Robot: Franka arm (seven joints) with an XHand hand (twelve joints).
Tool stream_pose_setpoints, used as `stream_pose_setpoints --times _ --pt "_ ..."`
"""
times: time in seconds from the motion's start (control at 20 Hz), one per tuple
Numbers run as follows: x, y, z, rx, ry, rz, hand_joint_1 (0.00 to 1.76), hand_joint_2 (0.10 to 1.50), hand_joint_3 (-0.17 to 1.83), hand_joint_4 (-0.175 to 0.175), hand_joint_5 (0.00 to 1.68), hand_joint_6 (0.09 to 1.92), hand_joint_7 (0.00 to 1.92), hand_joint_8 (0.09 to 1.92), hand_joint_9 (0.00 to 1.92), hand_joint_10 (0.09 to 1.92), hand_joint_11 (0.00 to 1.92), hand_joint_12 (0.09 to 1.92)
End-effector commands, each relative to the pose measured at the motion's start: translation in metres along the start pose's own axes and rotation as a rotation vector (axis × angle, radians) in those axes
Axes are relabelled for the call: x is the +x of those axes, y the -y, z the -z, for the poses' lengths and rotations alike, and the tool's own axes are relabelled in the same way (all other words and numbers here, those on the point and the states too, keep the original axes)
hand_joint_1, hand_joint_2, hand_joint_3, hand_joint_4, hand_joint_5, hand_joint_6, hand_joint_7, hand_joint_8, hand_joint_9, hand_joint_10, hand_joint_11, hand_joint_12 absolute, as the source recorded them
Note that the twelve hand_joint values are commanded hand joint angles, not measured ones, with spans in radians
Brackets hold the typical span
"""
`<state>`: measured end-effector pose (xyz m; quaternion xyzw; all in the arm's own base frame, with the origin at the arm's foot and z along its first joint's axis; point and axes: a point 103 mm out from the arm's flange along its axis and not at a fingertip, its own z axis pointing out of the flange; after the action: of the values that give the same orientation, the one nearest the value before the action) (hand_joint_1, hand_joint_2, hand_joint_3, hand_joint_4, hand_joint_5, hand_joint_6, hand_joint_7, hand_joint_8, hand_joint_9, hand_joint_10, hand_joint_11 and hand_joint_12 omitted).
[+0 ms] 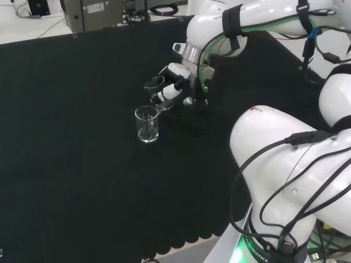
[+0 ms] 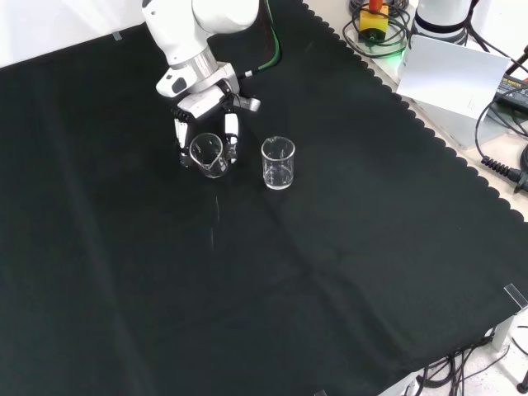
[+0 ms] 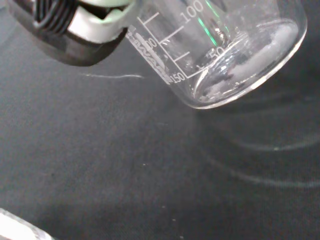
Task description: Place the beaker back on the table.
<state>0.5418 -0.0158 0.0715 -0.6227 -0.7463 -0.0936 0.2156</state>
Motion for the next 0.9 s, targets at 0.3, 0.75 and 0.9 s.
stream_pose_setpoints --times 0.3,0.75,0.9 --pt "-0.006 0.005 0.001 0.092 0.039 -0.024 1.22 1.05 -0.17 -0.029 0.56 0.97 0.55 0.69 0.97 0.09 0.65 1.10" --pt "-0.008 0.008 0.013 0.135 0.039 -0.066 1.12 1.00 -0.17 -0.026 0.32 0.33 0.24 0.61 0.66 0.09 0.25 1.30" --pt "-0.008 0.011 0.021 0.133 0.045 -0.078 1.10 0.99 -0.17 -0.031 0.32 0.25 0.22 0.60 0.64 0.09 0.22 1.31"
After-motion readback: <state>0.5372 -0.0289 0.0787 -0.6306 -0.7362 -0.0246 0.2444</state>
